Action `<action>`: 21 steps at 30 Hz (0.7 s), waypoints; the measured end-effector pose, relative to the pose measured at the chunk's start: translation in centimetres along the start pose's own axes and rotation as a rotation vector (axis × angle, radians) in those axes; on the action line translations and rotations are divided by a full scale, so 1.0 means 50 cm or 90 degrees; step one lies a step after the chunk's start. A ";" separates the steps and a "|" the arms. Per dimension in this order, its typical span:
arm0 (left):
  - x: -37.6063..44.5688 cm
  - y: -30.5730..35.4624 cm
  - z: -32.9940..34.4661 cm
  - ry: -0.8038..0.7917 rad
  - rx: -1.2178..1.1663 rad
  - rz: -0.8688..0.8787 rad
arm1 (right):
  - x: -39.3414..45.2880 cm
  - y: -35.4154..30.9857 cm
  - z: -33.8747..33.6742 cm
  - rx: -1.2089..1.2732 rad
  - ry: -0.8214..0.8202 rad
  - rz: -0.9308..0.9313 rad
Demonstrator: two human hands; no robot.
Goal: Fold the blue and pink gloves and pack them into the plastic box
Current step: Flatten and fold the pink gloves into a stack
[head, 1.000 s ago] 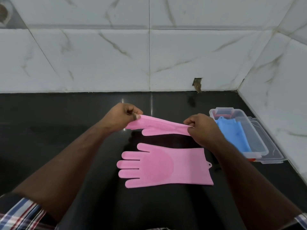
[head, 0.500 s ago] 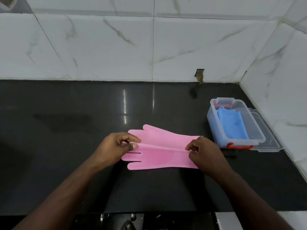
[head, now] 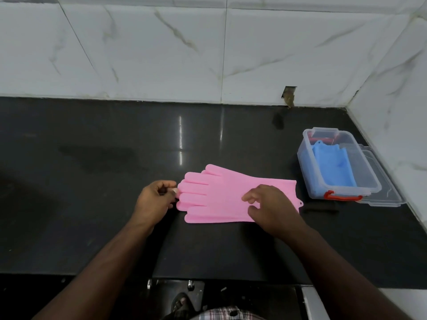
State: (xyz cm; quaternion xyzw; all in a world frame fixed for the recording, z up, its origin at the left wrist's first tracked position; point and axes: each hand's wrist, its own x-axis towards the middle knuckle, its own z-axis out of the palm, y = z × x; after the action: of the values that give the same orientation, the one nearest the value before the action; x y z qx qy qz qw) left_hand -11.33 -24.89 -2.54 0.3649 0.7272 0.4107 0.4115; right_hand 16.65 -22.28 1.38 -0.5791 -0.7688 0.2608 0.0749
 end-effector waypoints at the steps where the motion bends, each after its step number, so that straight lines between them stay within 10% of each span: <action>1: 0.005 -0.004 0.001 -0.004 -0.013 -0.017 | 0.004 -0.014 0.012 0.003 0.000 -0.027; 21: 0.020 -0.032 -0.004 -0.031 -0.076 -0.025 | 0.024 -0.119 0.138 -0.131 0.082 -0.346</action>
State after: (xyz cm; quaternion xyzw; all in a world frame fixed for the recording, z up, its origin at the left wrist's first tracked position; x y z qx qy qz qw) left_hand -12.20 -24.72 -4.23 0.3354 0.6982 0.4358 0.4583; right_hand 8.32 -24.47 -1.81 -0.3720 -0.9117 0.1146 0.1311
